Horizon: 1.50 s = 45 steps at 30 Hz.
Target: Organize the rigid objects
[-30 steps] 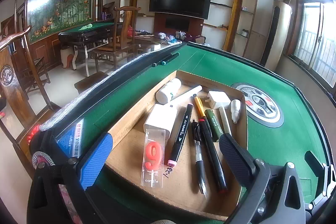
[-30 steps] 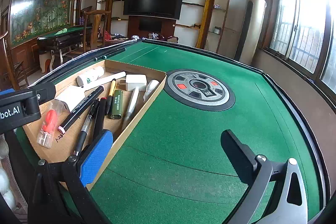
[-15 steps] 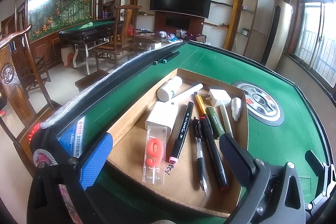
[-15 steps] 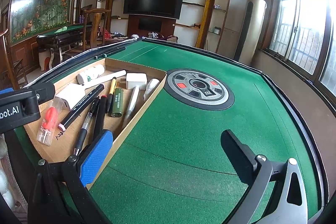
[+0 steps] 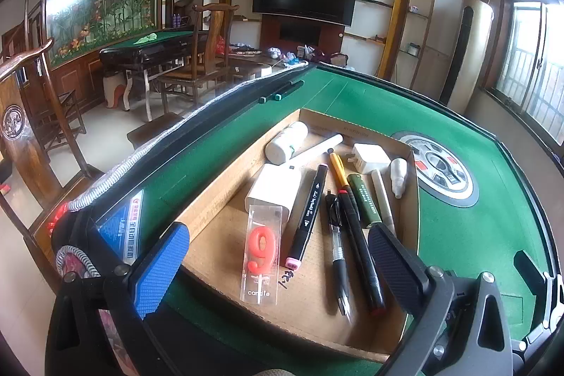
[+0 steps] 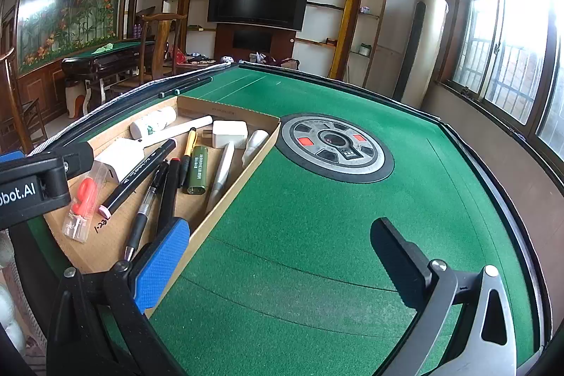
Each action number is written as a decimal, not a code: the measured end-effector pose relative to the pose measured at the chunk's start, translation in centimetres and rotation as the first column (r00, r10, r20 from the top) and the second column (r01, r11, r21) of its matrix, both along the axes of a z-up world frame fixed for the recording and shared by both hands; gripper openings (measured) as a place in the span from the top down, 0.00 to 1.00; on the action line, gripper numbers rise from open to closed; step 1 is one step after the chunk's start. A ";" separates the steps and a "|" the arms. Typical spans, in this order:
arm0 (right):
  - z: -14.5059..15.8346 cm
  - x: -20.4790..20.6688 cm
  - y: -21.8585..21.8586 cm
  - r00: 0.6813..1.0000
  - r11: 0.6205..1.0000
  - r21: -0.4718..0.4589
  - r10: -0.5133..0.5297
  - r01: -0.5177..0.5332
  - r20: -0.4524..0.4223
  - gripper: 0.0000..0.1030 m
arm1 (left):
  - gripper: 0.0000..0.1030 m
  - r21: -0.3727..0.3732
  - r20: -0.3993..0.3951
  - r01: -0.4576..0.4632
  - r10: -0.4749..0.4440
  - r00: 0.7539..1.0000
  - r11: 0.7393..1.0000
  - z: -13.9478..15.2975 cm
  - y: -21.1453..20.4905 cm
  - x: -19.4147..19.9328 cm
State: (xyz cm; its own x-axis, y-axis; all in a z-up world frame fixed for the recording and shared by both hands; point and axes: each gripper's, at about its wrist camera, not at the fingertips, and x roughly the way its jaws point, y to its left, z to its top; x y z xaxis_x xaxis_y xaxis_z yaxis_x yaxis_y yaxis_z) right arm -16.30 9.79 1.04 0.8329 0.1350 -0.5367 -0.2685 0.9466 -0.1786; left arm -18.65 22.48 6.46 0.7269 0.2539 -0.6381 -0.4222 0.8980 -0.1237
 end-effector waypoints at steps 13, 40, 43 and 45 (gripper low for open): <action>0.1 0.0 -0.1 1.000 1.000 0.000 0.002 -0.002 -0.002 0.00 | 0.01 -0.004 -0.007 -0.002 0.002 1.000 1.000 0.0 0.1 0.1; -0.1 -0.2 -0.1 1.000 1.000 -0.003 0.007 -0.007 -0.008 0.00 | 0.01 -0.018 -0.026 -0.018 0.018 1.000 1.000 -0.3 0.3 0.2; 0.0 -0.2 -0.1 1.000 1.000 -0.003 0.008 -0.008 -0.009 0.00 | 0.01 -0.020 -0.026 -0.020 0.019 0.999 1.000 -0.2 0.4 0.2; 0.0 -0.2 -0.1 1.000 1.000 -0.002 0.009 -0.009 -0.010 0.00 | 0.01 -0.021 -0.029 -0.021 0.020 0.999 1.000 -0.2 0.4 0.2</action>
State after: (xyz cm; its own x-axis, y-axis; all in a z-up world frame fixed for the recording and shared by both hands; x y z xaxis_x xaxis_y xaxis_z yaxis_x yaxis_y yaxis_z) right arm -16.48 9.69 1.01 0.8262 0.1409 -0.5455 -0.2786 0.9437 -0.1782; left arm -18.45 22.85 6.27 0.7031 0.2551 -0.6638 -0.4444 0.8863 -0.1300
